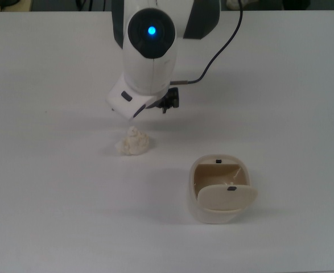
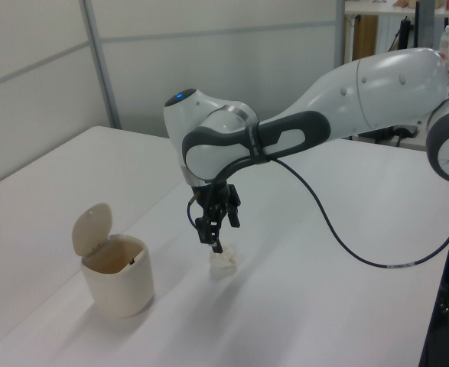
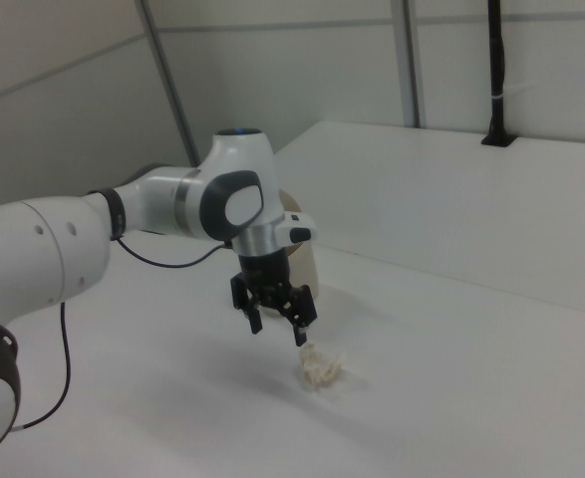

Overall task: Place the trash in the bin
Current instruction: 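Close the gripper on the paper ball and lift it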

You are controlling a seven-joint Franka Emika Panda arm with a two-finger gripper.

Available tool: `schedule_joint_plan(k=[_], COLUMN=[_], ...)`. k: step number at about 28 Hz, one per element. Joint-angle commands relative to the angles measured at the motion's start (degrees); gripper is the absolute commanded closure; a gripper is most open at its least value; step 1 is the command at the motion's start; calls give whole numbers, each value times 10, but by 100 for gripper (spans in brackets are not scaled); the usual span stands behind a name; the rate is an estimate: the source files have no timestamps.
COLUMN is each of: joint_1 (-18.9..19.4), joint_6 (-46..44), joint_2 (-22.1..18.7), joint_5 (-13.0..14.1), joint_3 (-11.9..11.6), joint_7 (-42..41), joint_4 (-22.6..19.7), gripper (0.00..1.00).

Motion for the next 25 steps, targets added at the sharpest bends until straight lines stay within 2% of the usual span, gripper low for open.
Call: schedule_joint_plan(k=[1,5,8,15,17,19,20,21,25], joint_1=[-7,-16,-18,-13,-12,-12,-12,-12,-12], joint_6=[46,68,79,101,104,108,112,113,116], joint_2=[25,39,51,68,70,70,70,70,70], joint_5=[-21,-42,-46,-49,-53,-57,-59,-59,-59], joint_3=[-2,-2,-2,-2,-1,-1,-1,-1,-1], joint_7=[25,27,26,26,26,24,22,20,17], joint_4=[4,4,4,-4,-5,-9,-13,-13,-13], gripper=[3,19,30,31,34,42,53,59,79])
